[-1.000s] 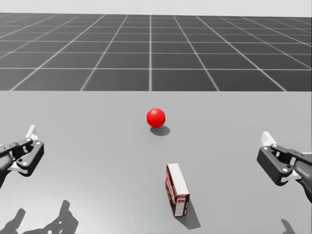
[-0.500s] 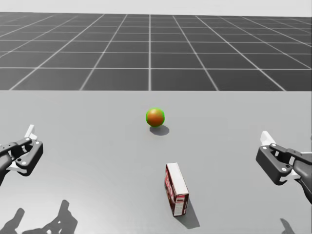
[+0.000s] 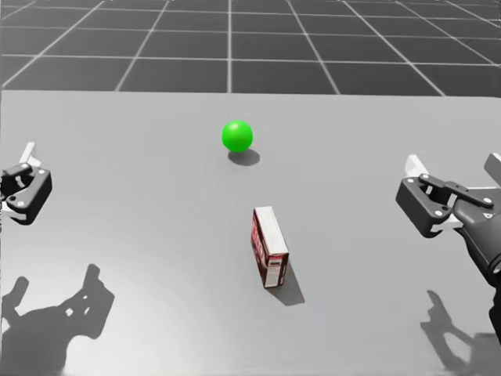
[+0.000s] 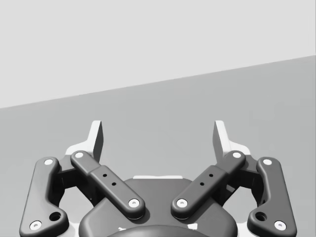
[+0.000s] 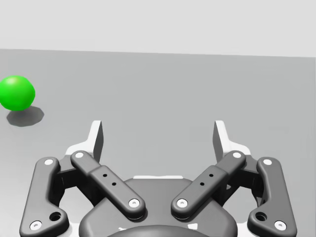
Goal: Watch the red light. When it turns green, pick up the object.
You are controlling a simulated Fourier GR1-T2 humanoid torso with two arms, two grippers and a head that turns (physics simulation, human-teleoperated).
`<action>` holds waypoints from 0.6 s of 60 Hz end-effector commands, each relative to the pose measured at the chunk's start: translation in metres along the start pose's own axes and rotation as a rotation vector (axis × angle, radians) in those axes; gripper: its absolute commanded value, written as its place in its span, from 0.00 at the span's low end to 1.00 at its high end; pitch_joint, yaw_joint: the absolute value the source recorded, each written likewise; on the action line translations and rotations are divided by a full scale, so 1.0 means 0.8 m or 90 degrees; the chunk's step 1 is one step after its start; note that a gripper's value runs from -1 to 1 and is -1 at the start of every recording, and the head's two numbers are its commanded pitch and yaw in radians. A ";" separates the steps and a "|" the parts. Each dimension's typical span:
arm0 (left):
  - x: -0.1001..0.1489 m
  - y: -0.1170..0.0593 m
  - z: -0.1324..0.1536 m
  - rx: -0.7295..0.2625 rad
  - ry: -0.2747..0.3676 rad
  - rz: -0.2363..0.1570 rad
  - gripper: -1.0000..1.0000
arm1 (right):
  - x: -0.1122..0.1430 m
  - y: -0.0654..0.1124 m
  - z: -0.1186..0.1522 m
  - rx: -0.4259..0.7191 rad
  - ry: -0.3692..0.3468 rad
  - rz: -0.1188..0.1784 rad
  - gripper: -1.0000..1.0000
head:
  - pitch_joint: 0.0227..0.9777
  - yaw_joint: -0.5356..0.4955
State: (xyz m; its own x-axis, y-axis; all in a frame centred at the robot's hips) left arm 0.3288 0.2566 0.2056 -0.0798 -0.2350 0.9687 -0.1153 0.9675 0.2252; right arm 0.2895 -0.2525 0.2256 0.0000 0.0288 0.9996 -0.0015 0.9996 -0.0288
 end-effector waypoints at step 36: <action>-0.001 0.001 -0.001 0.002 0.006 0.003 0.00 | 0.018 0.047 0.046 0.117 0.025 -0.084 0.00 | 0.81 0.44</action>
State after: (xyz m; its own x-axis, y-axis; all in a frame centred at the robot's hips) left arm 0.3294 0.2566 0.2058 -0.0745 -0.2322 0.9698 -0.1168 0.9679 0.2227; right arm 0.2705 -0.2327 0.2342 0.0288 -0.0428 0.9987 -0.1335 0.9900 0.0463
